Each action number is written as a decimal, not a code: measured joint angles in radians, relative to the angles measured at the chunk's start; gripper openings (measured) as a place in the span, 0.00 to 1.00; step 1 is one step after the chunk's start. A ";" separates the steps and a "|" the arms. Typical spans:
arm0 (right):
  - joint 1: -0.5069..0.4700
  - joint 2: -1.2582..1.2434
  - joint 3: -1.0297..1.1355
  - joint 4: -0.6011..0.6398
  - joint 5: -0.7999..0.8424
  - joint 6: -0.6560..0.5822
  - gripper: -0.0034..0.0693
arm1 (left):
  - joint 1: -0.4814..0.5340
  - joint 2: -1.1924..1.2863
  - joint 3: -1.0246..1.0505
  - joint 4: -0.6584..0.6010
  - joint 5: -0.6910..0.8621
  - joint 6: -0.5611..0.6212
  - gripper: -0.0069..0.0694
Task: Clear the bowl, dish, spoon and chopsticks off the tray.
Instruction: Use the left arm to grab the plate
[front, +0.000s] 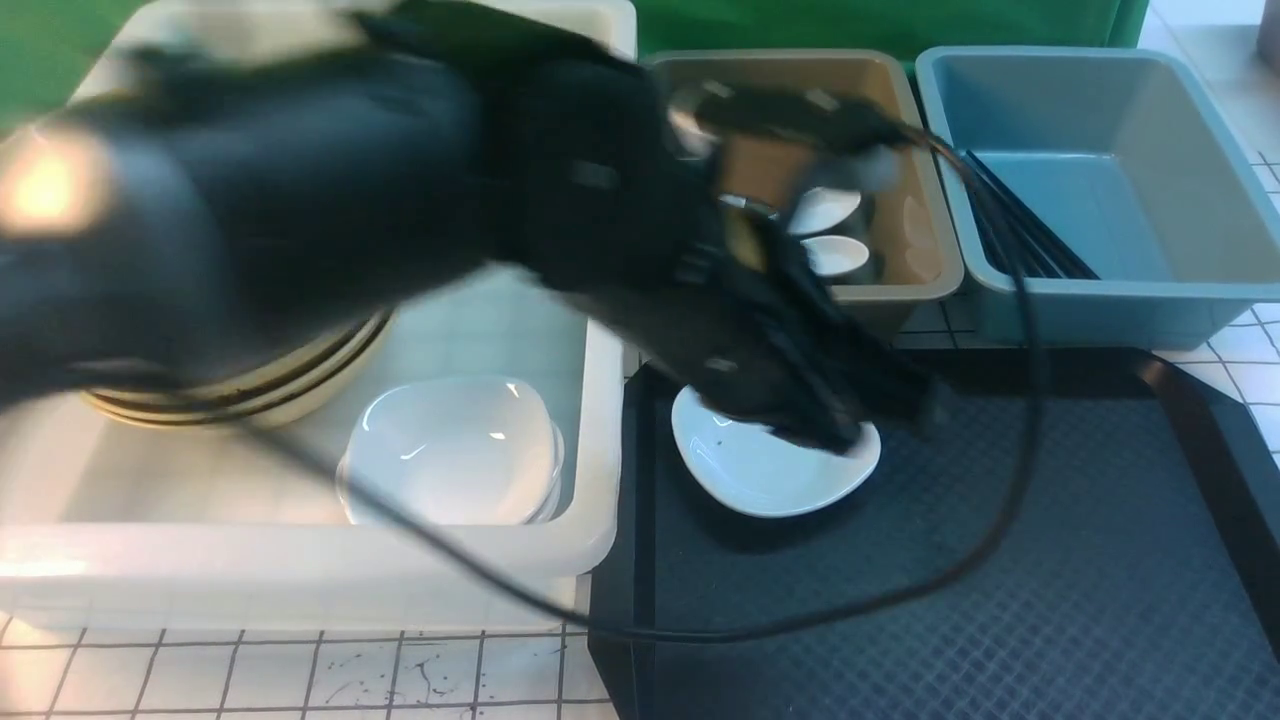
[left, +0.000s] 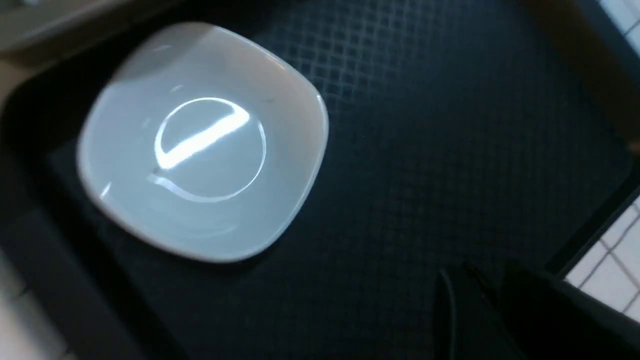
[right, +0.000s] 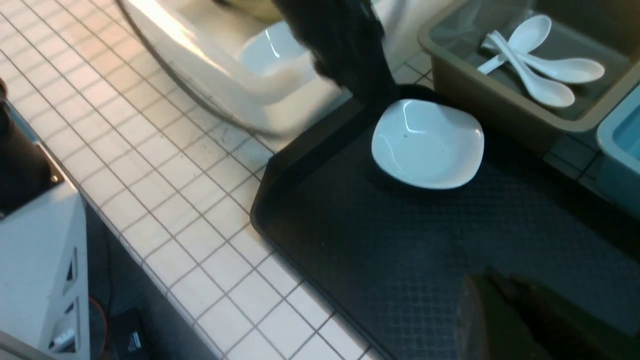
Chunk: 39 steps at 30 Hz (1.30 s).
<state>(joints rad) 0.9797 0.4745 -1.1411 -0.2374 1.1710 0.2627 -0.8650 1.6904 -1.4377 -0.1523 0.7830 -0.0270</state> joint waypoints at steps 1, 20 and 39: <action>0.000 -0.013 0.000 -0.001 0.000 0.002 0.11 | -0.005 0.044 -0.028 0.000 0.001 0.011 0.31; 0.000 -0.035 0.034 -0.012 0.000 -0.010 0.11 | -0.010 0.464 -0.163 0.359 -0.120 0.027 0.68; 0.000 -0.035 0.034 -0.018 0.000 -0.022 0.11 | -0.127 0.251 -0.169 0.376 -0.055 -0.070 0.11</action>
<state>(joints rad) 0.9797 0.4398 -1.1066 -0.2552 1.1714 0.2409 -0.9917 1.9415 -1.6064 0.2234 0.7277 -0.0972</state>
